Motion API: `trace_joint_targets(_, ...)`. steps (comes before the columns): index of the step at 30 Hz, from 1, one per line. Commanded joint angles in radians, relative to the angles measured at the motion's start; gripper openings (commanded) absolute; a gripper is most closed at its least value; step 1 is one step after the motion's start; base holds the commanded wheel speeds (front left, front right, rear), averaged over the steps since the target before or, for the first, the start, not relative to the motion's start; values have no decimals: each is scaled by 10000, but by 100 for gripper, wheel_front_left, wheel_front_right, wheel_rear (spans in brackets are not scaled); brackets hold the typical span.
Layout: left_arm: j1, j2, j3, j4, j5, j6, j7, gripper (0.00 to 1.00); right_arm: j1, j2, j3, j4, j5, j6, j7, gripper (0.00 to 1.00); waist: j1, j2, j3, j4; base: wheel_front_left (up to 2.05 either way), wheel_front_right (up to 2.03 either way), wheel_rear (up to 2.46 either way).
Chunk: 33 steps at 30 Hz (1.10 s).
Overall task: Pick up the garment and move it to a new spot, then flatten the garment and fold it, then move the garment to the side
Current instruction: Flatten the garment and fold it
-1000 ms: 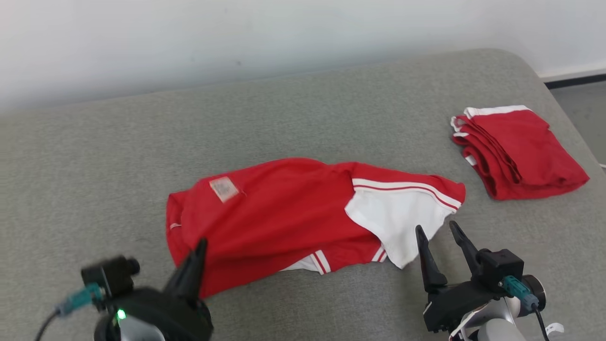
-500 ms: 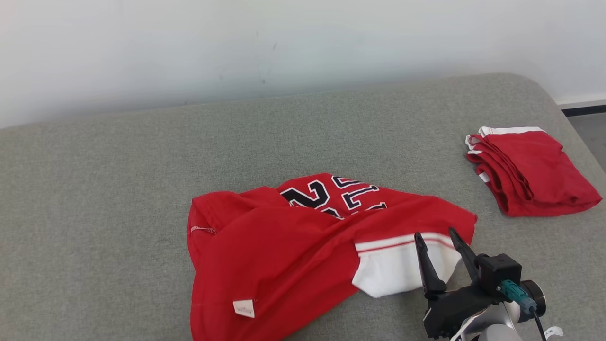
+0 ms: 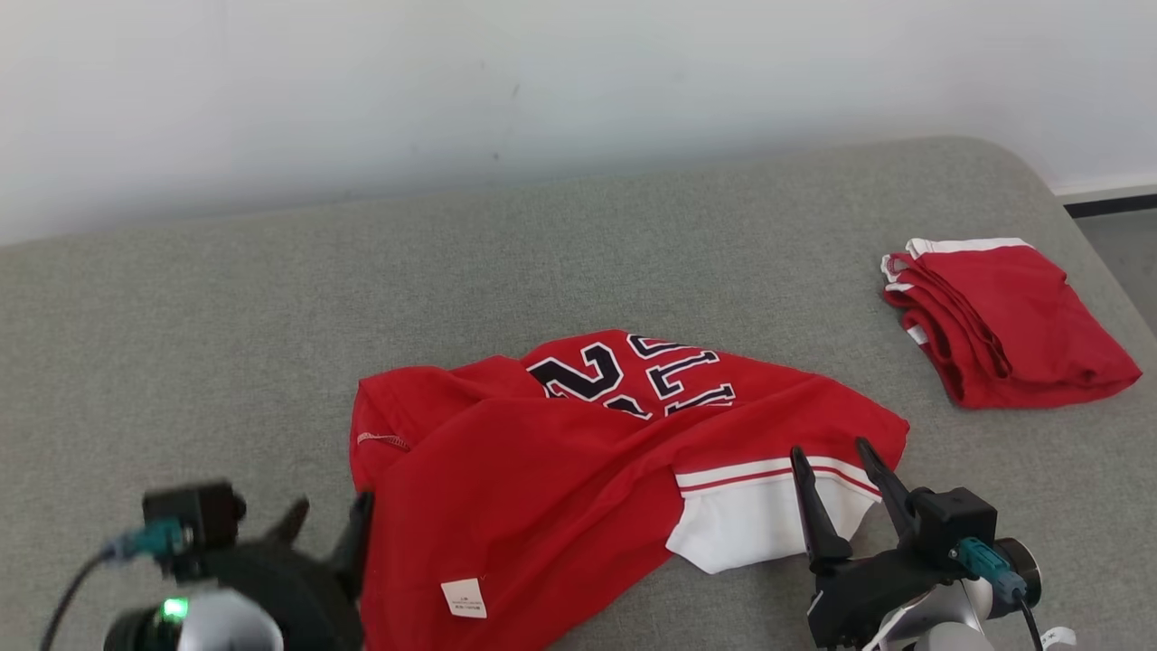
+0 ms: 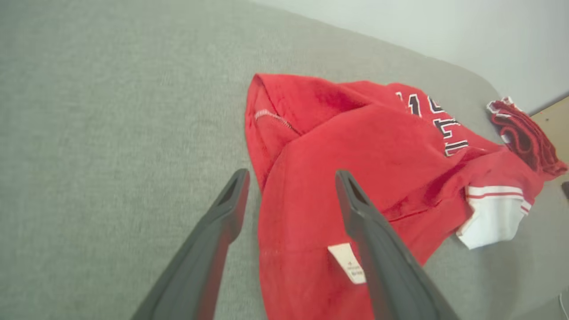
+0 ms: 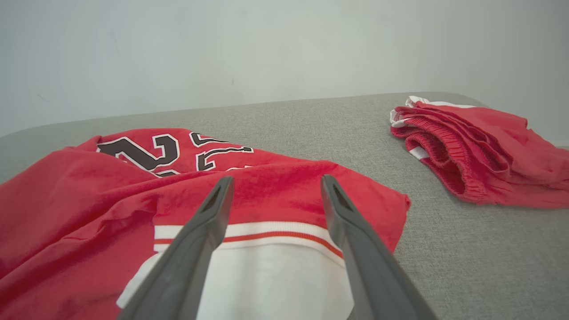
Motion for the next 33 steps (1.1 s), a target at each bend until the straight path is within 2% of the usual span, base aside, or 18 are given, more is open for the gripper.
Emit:
trace_joint_targets(1,-544,66,6,369,46,-40,26,100,-59,6,30,-56,89,-30,-48,100,1,0,159,-48,0,0,0)
trace_joint_targets(9,-3444,383,-307,3869,501,-400,84,100,-550,4,425,-60,212,-30,-98,100,1,0,830,-618,0,0,0)
trace_joint_targets(18,-4676,424,-646,6470,643,-590,173,100,-755,7,382,20,209,-30,-218,100,1,0,1282,-1012,0,0,0)
trace_joint_targets(19,-4742,423,-658,6644,652,-593,118,45,-767,4,397,12,222,-30,-239,100,1,0,1328,-1037,0,0,0)
trace_joint_targets(20,-4823,473,-675,6779,717,-622,-3,15,-781,3,419,1,242,-30,-253,100,1,0,1373,-1066,0,0,0)
trace_joint_targets(21,-4922,501,-695,6899,763,-659,-167,0,-797,4,433,-4,265,-30,-267,100,1,0,1412,-1088,0,0,0)
trace_joint_targets(33,-7009,1039,-662,7664,1653,-597,-3459,0,-1059,4,509,-92,221,-30,-351,100,1,0,2026,-1432,0,0,0)
